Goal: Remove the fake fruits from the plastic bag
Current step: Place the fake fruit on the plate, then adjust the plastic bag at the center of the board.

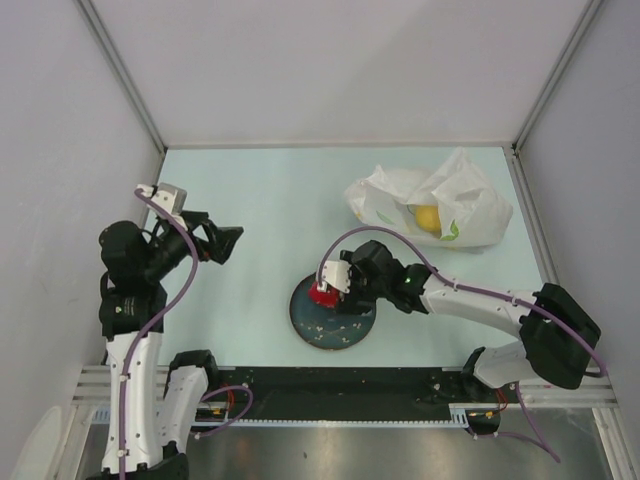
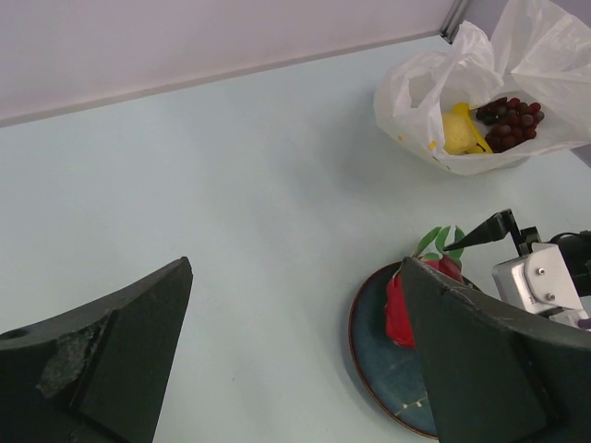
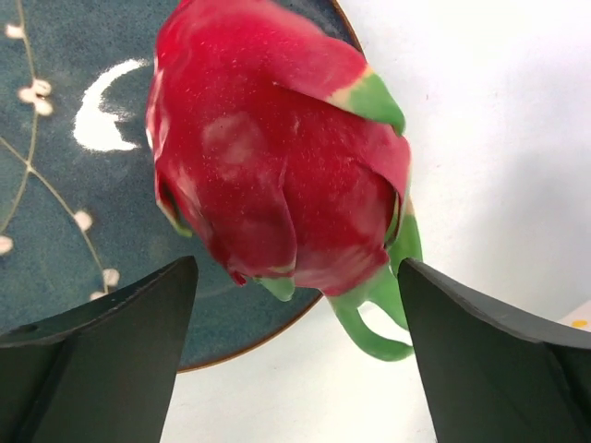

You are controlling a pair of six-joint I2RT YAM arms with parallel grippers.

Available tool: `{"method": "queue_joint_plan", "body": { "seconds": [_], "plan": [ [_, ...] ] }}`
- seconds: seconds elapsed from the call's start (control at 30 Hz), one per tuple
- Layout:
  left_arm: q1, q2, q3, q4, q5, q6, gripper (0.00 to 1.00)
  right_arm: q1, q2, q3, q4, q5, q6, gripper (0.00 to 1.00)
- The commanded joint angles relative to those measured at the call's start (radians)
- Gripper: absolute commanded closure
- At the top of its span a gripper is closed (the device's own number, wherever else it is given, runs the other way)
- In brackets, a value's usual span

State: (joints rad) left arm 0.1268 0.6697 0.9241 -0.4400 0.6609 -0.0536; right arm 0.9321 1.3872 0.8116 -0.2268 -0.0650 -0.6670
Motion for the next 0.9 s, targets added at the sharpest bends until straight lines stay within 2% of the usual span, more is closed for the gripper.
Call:
{"method": "queue_joint_plan", "body": {
  "seconds": [0.0,0.2,0.33,0.4,0.47,0.5,0.57,0.6,0.67,0.7,0.83,0.87],
  "plan": [
    [0.011,0.014,0.005,0.044,0.04,-0.02,0.0,0.027,-0.066,0.004,0.001,0.039,-0.009,0.02],
    [0.008,0.048,0.022,0.055,0.071,-0.028,0.0,0.034,-0.169,0.056,-0.13,0.106,0.023,0.0],
    [-0.029,0.089,0.044,0.073,0.066,-0.034,0.0,0.004,-0.246,0.145,-0.354,0.076,0.017,0.0],
    [-0.07,0.122,0.064,0.08,0.051,-0.032,0.0,-0.079,-0.313,0.161,-0.391,0.076,0.02,0.0],
    [-0.111,0.174,0.085,0.084,0.043,-0.032,0.0,-0.175,-0.356,0.199,-0.42,-0.002,0.033,0.01],
    [-0.118,0.192,0.116,0.083,0.042,-0.025,0.0,-0.278,-0.375,0.218,-0.422,-0.034,0.065,0.09],
    [-0.232,0.263,0.162,0.055,0.016,0.03,0.0,-0.364,-0.384,0.306,-0.401,-0.073,0.14,0.22],
    [-0.271,0.298,0.223,0.041,0.005,0.05,0.01,-0.419,-0.372,0.354,-0.399,-0.126,0.174,0.34],
    [-0.396,0.419,0.303,-0.009,-0.035,0.177,0.0,-0.544,-0.309,0.461,-0.388,-0.179,0.274,0.44],
    [-0.432,0.463,0.385,-0.019,-0.055,0.205,0.0,-0.568,-0.286,0.484,-0.359,-0.188,0.309,0.47],
    [-0.561,0.713,0.582,0.003,-0.101,0.287,0.0,-0.615,-0.139,0.518,-0.254,-0.129,0.36,0.47],
    [-0.605,0.816,0.669,0.001,-0.169,0.296,0.0,-0.621,-0.108,0.518,-0.235,-0.096,0.368,0.47]
  ]
}}
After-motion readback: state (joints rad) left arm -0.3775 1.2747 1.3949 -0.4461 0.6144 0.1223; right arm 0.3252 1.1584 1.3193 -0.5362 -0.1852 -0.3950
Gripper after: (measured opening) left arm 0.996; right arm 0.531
